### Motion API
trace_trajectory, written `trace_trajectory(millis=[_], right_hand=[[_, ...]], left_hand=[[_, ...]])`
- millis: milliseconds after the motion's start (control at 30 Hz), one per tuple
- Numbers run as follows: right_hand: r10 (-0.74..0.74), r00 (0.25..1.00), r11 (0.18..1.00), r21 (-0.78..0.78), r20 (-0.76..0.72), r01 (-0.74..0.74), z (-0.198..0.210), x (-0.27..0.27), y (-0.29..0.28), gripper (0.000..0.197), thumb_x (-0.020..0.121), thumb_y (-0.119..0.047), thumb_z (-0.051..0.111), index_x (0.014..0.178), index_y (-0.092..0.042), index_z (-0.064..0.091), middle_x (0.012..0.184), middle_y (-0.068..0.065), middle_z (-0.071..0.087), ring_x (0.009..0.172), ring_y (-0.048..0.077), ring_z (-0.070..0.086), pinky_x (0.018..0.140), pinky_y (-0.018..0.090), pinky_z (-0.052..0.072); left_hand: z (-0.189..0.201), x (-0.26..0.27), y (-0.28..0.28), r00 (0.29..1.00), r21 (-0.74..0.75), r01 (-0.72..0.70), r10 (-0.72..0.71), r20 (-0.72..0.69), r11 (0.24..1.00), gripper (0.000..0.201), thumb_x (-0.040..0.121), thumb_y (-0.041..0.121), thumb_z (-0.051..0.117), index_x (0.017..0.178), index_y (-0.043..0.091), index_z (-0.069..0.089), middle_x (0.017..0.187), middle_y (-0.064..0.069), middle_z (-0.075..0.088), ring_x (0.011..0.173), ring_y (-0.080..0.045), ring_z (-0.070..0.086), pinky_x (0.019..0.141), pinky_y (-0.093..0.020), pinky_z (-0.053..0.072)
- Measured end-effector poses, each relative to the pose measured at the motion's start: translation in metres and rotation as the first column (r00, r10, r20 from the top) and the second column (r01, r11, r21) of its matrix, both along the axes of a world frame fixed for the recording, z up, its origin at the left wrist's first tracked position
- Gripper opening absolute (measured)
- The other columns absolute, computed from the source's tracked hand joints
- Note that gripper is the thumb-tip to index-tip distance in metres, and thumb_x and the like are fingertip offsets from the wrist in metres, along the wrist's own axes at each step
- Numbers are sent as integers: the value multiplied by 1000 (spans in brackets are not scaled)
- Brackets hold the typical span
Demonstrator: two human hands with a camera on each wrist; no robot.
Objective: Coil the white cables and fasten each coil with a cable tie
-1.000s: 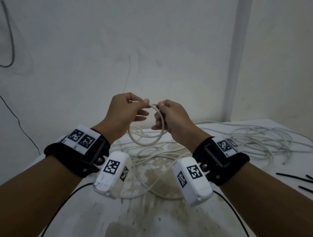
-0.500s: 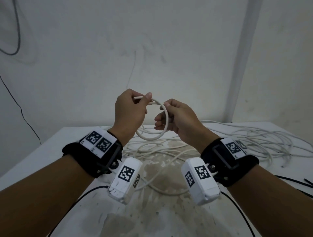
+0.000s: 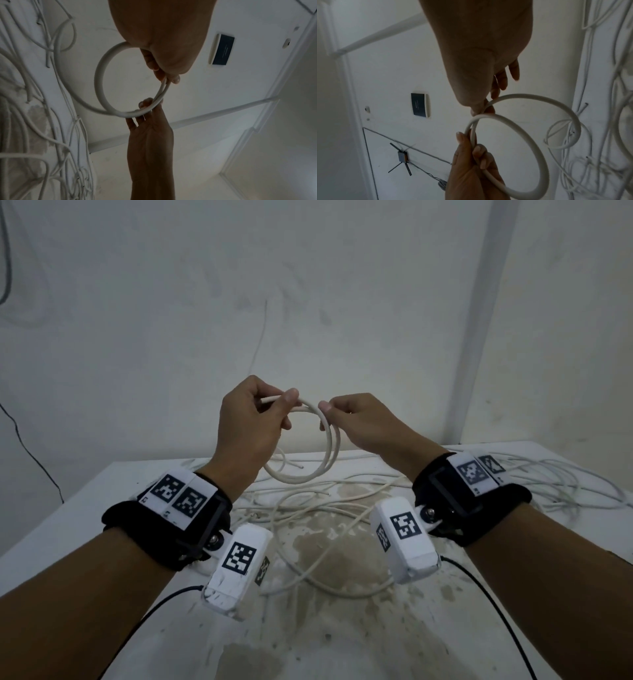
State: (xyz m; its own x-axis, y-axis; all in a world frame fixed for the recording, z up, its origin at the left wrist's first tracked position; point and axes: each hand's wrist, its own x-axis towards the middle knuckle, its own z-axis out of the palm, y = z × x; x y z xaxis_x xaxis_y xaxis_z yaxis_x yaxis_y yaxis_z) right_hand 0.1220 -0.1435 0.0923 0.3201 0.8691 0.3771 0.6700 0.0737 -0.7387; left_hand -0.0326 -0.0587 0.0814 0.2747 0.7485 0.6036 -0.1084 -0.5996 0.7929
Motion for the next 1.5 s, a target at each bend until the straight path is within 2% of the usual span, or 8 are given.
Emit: trace_trajectory(millis=[400,600,800,1100,1233,1300,1400,1500], right_hand=[[237,948,970,-8,-214,-245,-8,-29,48,34,99,-40,56,85,-13,70,53,-12,41,52,7,40,60,25,42],[342,801,908,-47,-492,-417,-13,-28,60,31,104,-30,49,95,-4,63,82,9,68,69,20,66,76,39,59],[335,741,898,-41,-582,-437,-12,-38,70,33,105,-37,43,85,-13,54,61,-3,28,51,12,27,53,26,37],[242,618,965,120,-748,-233,-3,-22,58,38,106,-34,42,72,-17,44,54,-6,26,46,10,18,43,23,21],[231,539,971,230,-810,-70,9,-6,39,39,106,-35,41,72,-16,43,54,-5,24,44,10,19,42,23,22],[237,511,961,276,-826,0,15,0,28,39,106,-35,41,72,-16,43,54,-5,24,44,11,19,42,23,24],[250,485,944,323,-838,71,18,10,8,39,107,-35,41,73,-16,44,51,-4,25,44,12,19,43,24,26],[232,501,924,350,-834,155,19,27,-12,37,106,-34,41,74,-17,44,50,-4,29,41,12,22,43,25,28]], left_hand=[[-7,-26,41,987,102,-148,154,-54,984,26,89,31,73,87,8,60,65,5,65,52,-4,61,56,-17,46],[-16,-26,49,981,101,-157,167,-97,982,24,89,28,73,85,9,58,64,6,64,51,-2,59,55,-14,44],[-14,-30,55,979,100,-168,178,-103,981,22,91,27,71,84,12,56,65,2,64,51,-2,57,53,-13,42],[-17,-38,53,957,-220,-207,151,-247,953,35,105,34,42,76,17,54,71,-1,59,64,-19,53,60,-29,45],[-21,-29,-4,766,-552,89,-411,-494,829,38,104,24,47,74,7,65,54,-2,58,47,-15,48,47,-22,39],[-20,-10,-33,662,-751,234,-667,-342,617,49,105,40,38,94,2,68,73,-10,72,58,-17,64,54,-24,49],[-16,31,-48,782,-827,452,-594,187,335,48,106,41,35,113,-2,54,100,-20,73,81,-27,74,65,-33,58],[-7,68,-54,822,-750,568,-257,507,338,32,107,18,34,123,-5,50,114,-23,66,92,-30,70,79,-40,58]])
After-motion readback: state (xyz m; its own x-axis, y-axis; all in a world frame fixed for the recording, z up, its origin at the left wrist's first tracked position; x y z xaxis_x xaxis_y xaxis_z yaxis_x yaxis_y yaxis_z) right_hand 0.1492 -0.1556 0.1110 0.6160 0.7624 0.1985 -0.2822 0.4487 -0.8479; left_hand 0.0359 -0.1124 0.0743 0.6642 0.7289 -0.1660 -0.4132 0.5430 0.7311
